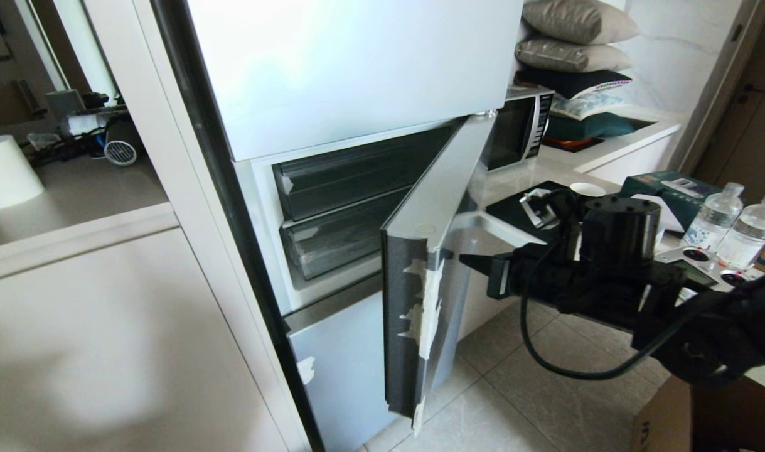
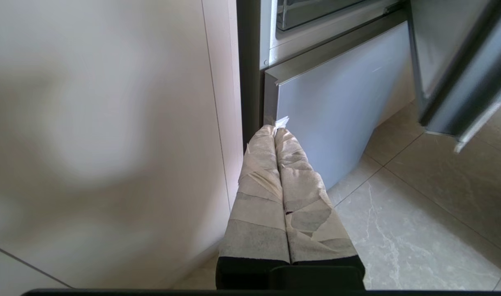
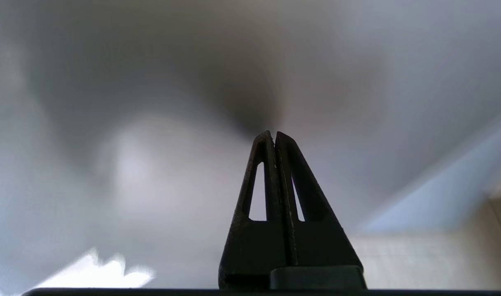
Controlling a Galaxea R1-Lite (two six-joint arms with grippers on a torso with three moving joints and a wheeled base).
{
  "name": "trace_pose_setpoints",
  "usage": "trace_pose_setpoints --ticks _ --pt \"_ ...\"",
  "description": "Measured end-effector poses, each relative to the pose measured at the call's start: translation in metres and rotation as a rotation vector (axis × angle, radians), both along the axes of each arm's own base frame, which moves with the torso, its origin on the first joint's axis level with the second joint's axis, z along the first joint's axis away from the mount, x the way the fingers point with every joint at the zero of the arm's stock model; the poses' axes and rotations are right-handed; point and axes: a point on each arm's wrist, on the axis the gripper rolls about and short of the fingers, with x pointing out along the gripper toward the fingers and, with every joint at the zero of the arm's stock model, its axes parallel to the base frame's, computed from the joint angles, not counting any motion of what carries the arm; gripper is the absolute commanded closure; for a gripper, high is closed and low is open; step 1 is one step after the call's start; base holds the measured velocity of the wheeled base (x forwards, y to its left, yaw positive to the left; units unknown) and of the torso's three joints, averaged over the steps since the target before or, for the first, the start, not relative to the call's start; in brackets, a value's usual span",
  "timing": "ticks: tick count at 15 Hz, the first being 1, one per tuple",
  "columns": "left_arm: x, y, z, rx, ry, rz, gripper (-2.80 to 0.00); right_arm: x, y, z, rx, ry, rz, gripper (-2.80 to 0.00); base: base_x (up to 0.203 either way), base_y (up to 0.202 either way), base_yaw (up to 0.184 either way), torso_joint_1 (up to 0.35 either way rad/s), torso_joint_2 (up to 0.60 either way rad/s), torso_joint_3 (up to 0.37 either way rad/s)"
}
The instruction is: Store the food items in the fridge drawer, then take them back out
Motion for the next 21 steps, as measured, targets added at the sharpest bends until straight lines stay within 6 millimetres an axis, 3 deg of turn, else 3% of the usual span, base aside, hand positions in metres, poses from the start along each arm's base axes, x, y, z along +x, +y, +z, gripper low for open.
trace_pose_setpoints --ticks 4,12,15,21 --pt "0.000 0.000 0.000 0.000 0.000 -0.001 0.00 0.032 0.041 -0.014 0.044 -0.074 0.156 0.00 0.000 0.000 0.000 0.000 0.00 0.000" --pt "0.000 0.000 0.000 0.000 0.000 0.001 0.00 0.123 0.100 -0.056 0.190 -0.379 0.179 0.00 0.000 0.000 0.000 0.000 0.00 0.000" --pt "0.000 0.000 0.000 0.000 0.000 0.000 0.00 0.131 0.108 -0.076 0.191 -0.375 0.185 0.00 0.000 0.000 0.000 0.000 0.00 0.000" --pt "0.000 0.000 0.000 0.000 0.000 0.000 0.00 0.128 0.112 -0.077 0.186 -0.362 0.174 0.00 0.000 0.000 0.000 0.000 0.00 0.000"
